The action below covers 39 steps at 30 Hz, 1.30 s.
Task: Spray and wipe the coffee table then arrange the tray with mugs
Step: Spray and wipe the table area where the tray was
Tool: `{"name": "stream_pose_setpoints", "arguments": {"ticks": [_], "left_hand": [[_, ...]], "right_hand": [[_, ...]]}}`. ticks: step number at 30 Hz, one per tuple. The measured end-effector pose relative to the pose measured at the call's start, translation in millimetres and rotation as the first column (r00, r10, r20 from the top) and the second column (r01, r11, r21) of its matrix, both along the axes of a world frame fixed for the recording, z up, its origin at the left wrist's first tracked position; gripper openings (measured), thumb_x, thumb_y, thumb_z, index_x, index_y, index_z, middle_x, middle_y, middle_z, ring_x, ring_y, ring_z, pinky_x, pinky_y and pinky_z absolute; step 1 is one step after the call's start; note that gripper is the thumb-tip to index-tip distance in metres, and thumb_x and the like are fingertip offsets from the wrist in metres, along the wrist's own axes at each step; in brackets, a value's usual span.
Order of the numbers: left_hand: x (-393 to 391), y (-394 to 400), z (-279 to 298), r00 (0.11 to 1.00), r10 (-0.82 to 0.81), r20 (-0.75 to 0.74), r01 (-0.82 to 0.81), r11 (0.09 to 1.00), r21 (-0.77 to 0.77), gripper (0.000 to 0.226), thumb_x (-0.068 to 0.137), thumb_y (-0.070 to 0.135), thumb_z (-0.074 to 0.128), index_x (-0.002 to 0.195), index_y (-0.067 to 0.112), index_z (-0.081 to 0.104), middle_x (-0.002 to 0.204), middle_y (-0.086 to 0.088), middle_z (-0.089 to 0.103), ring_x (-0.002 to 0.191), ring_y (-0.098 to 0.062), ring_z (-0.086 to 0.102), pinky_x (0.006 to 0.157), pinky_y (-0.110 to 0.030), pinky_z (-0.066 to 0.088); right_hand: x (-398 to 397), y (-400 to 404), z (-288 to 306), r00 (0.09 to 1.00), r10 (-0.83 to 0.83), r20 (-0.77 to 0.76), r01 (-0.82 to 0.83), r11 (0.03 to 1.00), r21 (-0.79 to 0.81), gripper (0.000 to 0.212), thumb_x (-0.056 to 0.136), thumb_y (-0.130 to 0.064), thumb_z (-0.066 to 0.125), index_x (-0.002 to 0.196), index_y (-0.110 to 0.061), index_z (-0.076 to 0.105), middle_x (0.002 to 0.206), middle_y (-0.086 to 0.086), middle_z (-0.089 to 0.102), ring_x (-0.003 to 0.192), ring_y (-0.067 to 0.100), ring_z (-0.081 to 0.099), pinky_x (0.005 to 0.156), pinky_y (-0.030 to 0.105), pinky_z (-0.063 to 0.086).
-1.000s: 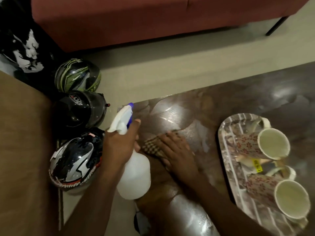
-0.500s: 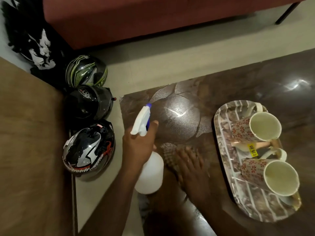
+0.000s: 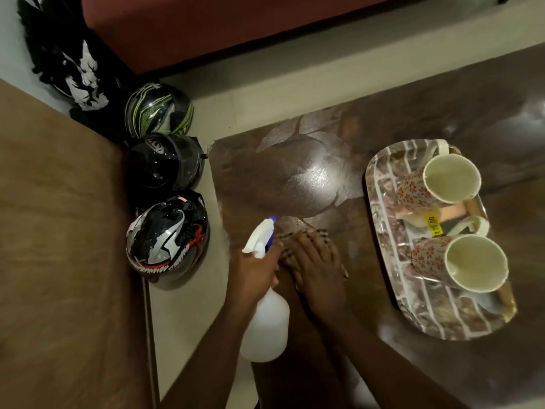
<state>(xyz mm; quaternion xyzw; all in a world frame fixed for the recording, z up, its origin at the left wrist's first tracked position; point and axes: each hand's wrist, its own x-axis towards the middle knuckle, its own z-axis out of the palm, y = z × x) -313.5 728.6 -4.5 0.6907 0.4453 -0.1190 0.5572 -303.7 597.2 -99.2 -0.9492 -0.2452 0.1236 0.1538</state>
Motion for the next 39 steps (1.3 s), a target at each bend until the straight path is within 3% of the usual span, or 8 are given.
{"name": "stream_pose_setpoints", "arguments": {"ticks": [4,11,19,23,28,31,36,39], "left_hand": [[-10.4,-10.6,0.4,0.998,-0.061,-0.007,0.061,0.997,-0.036,0.045,0.088,0.033,0.066,0.131,0.035,0.055,0.078,-0.008,0.071,0.051,-0.012,0.057,0.059,-0.027,0.048],[-58.5,-34.3,1.2,0.982,0.090,-0.168,-0.083,0.995,0.045,0.031,0.084,0.031,0.070,0.077,0.002,0.066,0.055,-0.007,0.063,0.040,-0.016,0.053,0.047,-0.023,0.046],[-74.3,-60.6,26.3,0.974,0.218,0.062,-0.223,0.971,0.081,0.015,0.086,0.029,0.068,0.072,0.028,0.068,0.063,0.001,0.072,0.044,-0.009,0.056,0.060,-0.031,0.050],[-77.9,-67.4,42.5,0.961,0.140,0.238,-0.183,0.969,0.167,0.017,0.085,0.031,0.071,0.085,0.014,0.069,0.071,-0.003,0.071,0.056,-0.011,0.062,0.068,-0.031,0.050],[-86.1,-68.8,32.2,0.946,0.032,0.322,-0.152,0.922,0.356,0.066,0.071,0.055,0.075,0.121,0.017,0.053,0.105,-0.007,0.066,0.091,-0.008,0.064,0.092,-0.028,0.049],[-89.3,-69.9,28.4,0.911,-0.088,0.402,-0.074,0.926,0.370,0.057,0.080,0.036,0.075,0.125,0.015,0.047,0.106,-0.012,0.067,0.085,0.000,0.066,0.089,-0.013,0.044],[-112.0,-68.0,15.9,0.873,-0.128,0.471,-0.062,0.928,0.367,0.049,0.081,0.041,0.069,0.119,0.016,0.051,0.105,0.004,0.068,0.096,-0.011,0.069,0.092,-0.039,0.054],[-121.2,-64.9,11.7,0.866,-0.112,0.488,-0.072,0.936,0.344,0.049,0.081,0.040,0.069,0.120,0.021,0.047,0.120,0.002,0.062,0.103,-0.006,0.066,0.094,-0.034,0.053]], "right_hand": [[-28.5,-71.4,-8.4,0.871,0.484,0.085,-0.483,0.875,-0.027,0.050,0.087,-0.035,0.046,0.137,-0.028,0.046,0.145,-0.005,0.045,0.137,0.019,0.035,0.109,0.044,0.025],[-26.1,-60.5,0.0,1.000,-0.011,-0.028,0.011,1.000,-0.006,0.052,0.082,-0.031,0.043,0.133,-0.024,0.047,0.139,0.002,0.051,0.135,0.022,0.034,0.112,0.043,0.018],[-103.0,-95.7,-1.0,0.805,0.588,-0.080,-0.583,0.808,0.082,0.049,0.085,-0.041,0.045,0.133,-0.033,0.041,0.139,-0.012,0.050,0.133,0.016,0.040,0.108,0.043,0.022],[-94.0,-129.1,0.2,0.816,0.573,-0.075,-0.563,0.818,0.120,0.044,0.087,-0.035,0.053,0.131,-0.035,0.048,0.139,-0.013,0.050,0.134,0.015,0.040,0.110,0.040,0.021],[-102.0,-126.0,7.9,0.873,0.483,-0.065,-0.471,0.871,0.139,0.043,0.090,-0.031,0.043,0.133,-0.032,0.049,0.138,-0.010,0.051,0.131,0.017,0.041,0.108,0.038,0.022],[-119.0,-124.5,4.6,0.881,0.470,-0.049,-0.460,0.878,0.135,0.041,0.091,-0.032,0.044,0.132,-0.032,0.050,0.138,-0.010,0.052,0.130,0.017,0.041,0.109,0.038,0.021],[-152.2,-116.8,-2.2,0.809,0.588,0.021,-0.586,0.803,0.109,0.042,0.091,-0.033,0.048,0.133,-0.034,0.046,0.148,-0.010,0.040,0.139,0.019,0.033,0.114,0.042,0.020],[-155.3,-110.4,-2.0,0.789,0.611,0.064,-0.615,0.785,0.080,0.045,0.091,-0.035,0.052,0.135,-0.035,0.042,0.155,-0.008,0.027,0.143,0.022,0.023,0.114,0.046,0.018]]}}
